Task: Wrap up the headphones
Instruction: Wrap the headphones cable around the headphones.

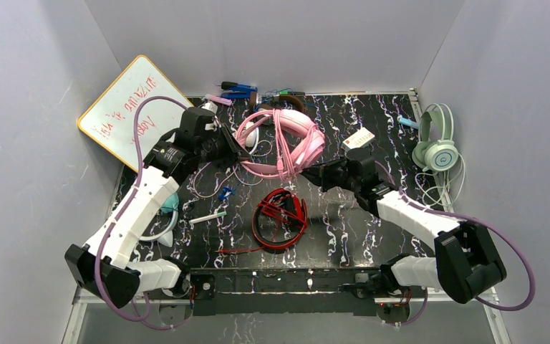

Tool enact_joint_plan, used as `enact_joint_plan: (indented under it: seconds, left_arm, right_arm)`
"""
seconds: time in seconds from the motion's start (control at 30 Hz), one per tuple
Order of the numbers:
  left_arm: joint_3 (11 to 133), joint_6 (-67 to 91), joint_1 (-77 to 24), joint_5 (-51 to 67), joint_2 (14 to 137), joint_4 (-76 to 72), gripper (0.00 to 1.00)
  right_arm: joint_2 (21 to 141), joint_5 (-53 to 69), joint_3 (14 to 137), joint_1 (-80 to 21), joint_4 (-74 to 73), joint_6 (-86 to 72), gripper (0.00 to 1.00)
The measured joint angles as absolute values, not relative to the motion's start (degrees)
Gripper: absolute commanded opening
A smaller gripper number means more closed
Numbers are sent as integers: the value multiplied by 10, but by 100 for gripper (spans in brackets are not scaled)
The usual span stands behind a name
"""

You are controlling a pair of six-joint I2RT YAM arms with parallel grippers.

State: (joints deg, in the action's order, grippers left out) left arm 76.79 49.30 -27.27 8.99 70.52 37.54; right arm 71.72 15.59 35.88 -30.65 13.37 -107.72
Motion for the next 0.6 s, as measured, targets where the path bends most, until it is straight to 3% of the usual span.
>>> enact_joint_plan:
  seconds: [0.43, 0.6]
  left_arm:
    - [753, 487, -284, 88, 734, 337, 0]
    - [748, 459, -344, 123, 786, 289, 0]
  right_arm:
    - [686, 204, 340, -214, 80, -977, 1]
    - [695, 249, 343, -159, 83, -886, 1]
